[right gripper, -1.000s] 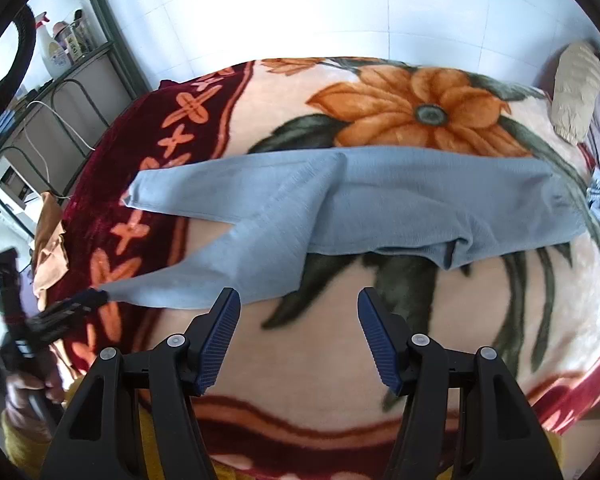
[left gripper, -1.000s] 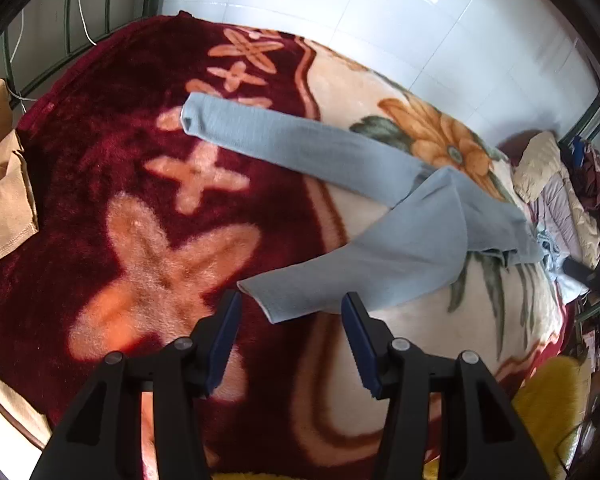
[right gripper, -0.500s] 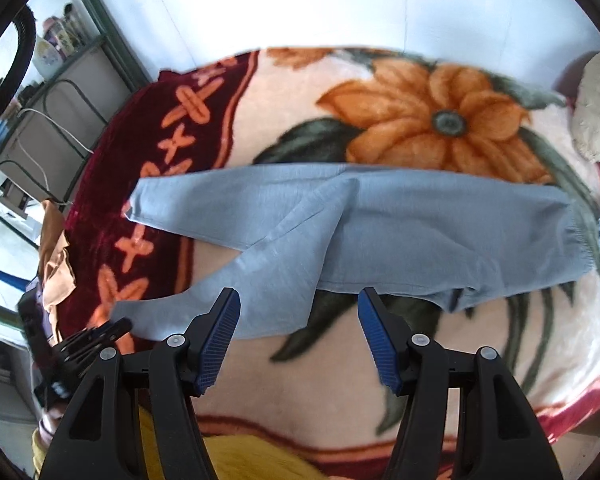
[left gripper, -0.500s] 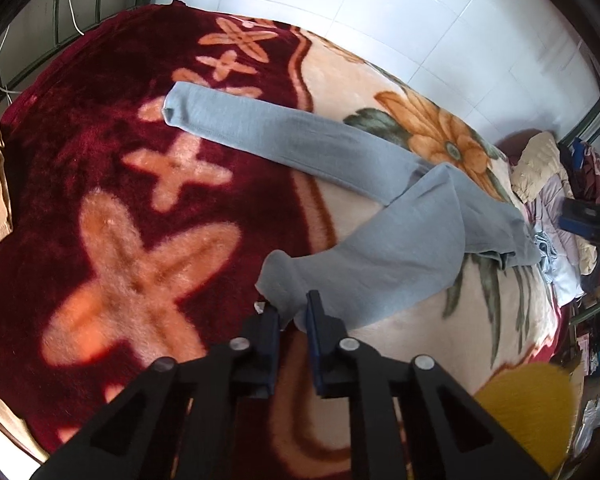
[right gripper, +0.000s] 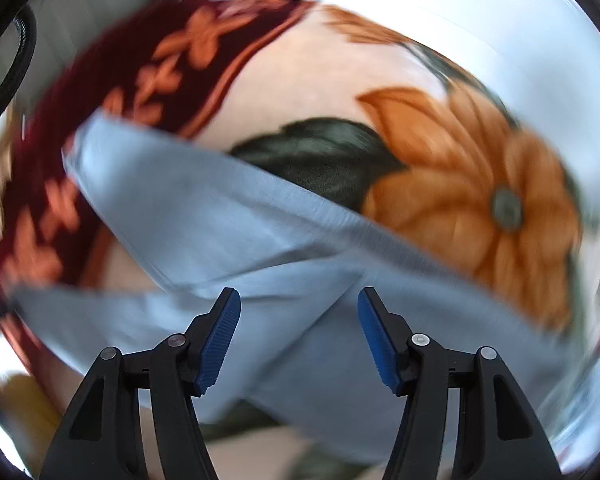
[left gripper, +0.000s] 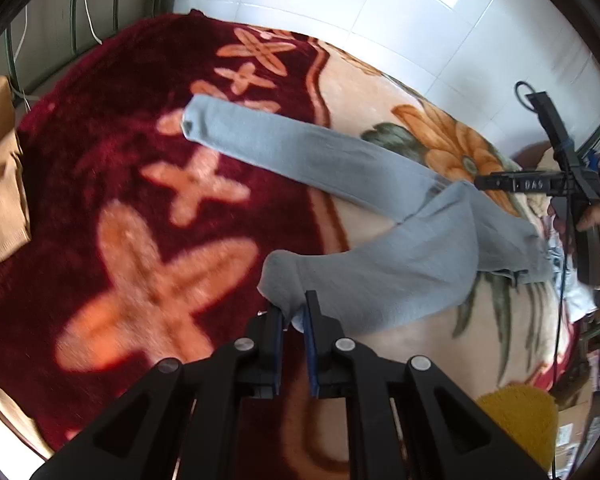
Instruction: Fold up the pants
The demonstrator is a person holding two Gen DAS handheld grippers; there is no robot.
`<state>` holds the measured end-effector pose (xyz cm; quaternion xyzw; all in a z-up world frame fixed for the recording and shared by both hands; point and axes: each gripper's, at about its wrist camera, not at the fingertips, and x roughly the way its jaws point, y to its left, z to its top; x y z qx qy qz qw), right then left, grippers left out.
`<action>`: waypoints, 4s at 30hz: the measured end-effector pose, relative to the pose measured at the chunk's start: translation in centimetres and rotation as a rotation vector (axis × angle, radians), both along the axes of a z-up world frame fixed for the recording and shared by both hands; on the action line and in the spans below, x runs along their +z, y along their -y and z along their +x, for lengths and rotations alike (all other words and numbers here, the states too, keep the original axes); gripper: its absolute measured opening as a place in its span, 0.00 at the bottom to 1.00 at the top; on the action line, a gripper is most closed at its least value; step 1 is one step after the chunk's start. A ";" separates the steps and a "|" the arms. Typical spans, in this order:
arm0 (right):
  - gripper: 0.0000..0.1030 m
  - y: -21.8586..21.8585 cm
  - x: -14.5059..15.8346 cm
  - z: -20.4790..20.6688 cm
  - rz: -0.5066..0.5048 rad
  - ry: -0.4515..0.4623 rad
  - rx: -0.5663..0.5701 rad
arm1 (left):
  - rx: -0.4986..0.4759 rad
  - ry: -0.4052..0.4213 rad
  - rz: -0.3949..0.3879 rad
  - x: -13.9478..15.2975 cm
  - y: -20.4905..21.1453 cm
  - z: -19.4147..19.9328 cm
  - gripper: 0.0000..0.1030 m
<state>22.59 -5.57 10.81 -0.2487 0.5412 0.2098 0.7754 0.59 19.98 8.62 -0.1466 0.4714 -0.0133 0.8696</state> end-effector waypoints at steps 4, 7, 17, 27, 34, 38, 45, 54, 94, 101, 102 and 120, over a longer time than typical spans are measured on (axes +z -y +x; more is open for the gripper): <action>0.60 -0.9 -1.7 0.8 -0.045 -0.041 0.169 | -0.001 0.000 0.039 0.3 0.4 0.7 0.09; 0.60 -2.3 -3.0 0.9 -0.078 -0.045 0.297 | -0.001 -0.017 0.052 0.0 0.7 0.8 0.09; 0.57 -5.0 -7.2 0.1 -0.207 -0.173 0.544 | 0.007 -0.030 0.053 -0.6 0.5 0.5 0.09; 0.03 -3.7 -3.4 -2.2 -0.089 -0.102 0.548 | 0.025 0.066 0.135 2.4 -0.2 0.9 0.08; 0.03 -4.2 0.2 -0.2 0.074 0.075 0.428 | 0.080 0.088 0.234 4.9 -3.8 5.4 0.08; 0.03 -5.8 -1.0 1.2 0.080 0.115 0.378 | 0.094 0.077 0.274 5.5 -6.0 10.4 0.08; 0.03 -6.0 -5.3 5.1 0.086 0.130 0.254 | 0.044 -0.022 0.339 2.8 -7.5 18.3 0.08; 0.06 -6.5 -8.7 5.6 0.044 0.159 0.168 | 0.098 -0.084 0.372 -0.3 -8.6 21.3 0.29; 0.33 -8.4 -6.0 -7.3 0.282 0.052 -0.232 | 0.063 -0.042 0.281 -2.9 -9.0 18.7 0.26; 0.33 -9.5 -6.9 -7.9 0.280 0.026 -0.183 | 0.076 -0.044 0.259 -4.8 -8.6 19.5 0.26; 0.33 -9.4 -6.8 -8.0 0.288 0.026 -0.182 | 0.090 -0.040 0.251 -4.7 -8.7 19.4 0.26; 0.33 -8.5 -7.1 -7.3 0.358 -0.013 -0.219 | 0.102 0.013 0.219 -4.9 -9.0 19.4 0.07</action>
